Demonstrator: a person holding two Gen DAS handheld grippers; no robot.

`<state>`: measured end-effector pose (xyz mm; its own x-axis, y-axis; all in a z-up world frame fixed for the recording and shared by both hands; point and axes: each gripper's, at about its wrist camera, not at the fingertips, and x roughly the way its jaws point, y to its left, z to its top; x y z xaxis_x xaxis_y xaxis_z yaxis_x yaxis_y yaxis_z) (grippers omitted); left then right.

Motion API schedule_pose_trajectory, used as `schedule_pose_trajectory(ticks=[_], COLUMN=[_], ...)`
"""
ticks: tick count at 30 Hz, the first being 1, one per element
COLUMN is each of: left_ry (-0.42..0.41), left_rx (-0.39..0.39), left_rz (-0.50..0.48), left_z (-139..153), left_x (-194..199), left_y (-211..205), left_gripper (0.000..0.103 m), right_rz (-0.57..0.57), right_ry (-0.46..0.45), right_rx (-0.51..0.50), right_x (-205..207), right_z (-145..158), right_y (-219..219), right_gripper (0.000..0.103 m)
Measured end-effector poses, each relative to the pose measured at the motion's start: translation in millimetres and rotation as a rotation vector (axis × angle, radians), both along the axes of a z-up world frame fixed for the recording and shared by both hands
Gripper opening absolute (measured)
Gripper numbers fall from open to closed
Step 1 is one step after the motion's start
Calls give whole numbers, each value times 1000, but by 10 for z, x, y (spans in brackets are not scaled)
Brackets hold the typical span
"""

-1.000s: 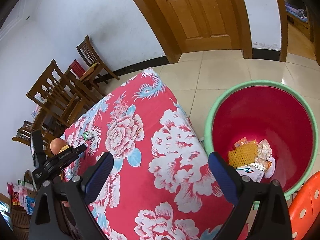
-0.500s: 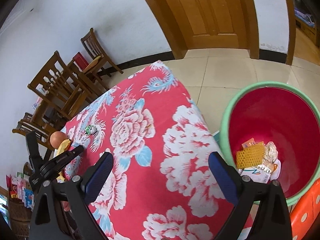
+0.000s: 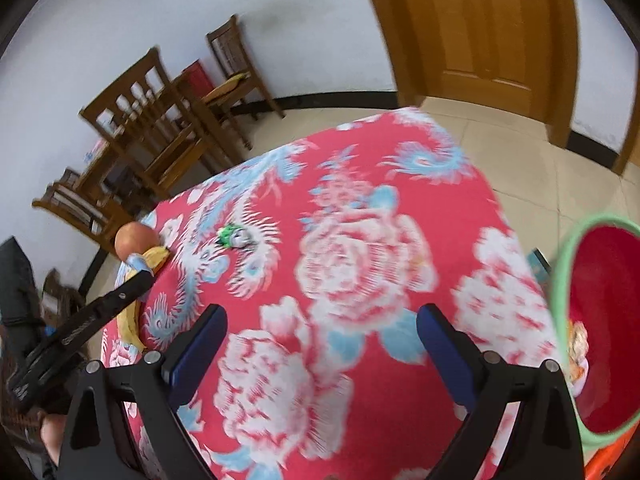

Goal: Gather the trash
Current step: 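Grasp the blue clip with the left tool while the right tool grasps the green toy keychain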

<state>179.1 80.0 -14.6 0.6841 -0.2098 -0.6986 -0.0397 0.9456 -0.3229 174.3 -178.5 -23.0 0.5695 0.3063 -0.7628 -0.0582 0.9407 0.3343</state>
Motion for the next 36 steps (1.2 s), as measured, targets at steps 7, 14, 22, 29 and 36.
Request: schedule_pose_trajectory(ticks=[7, 14, 22, 29, 36], left_ry=[-28, -35, -47, -50, -54], left_rx=[-5, -28, -62, -71, -75], left_rz=[47, 64, 71, 54, 49], left_z=[-7, -66, -71, -74, -54], left_x=[-55, -31, -47, -59, -68], left_y=[220, 321, 376, 349, 339], left_gripper=[10, 10, 10, 10, 10], right_rz=[89, 129, 186, 194, 207], right_ry=[2, -5, 5, -11, -11], right_rx=[-61, -106, -58, -111, -122], right_x=[337, 640, 893, 966, 897], right_z=[-107, -238, -351, -391, -387], right_y=[507, 872, 1124, 1257, 1187], right_gripper=[94, 79, 64, 38, 23])
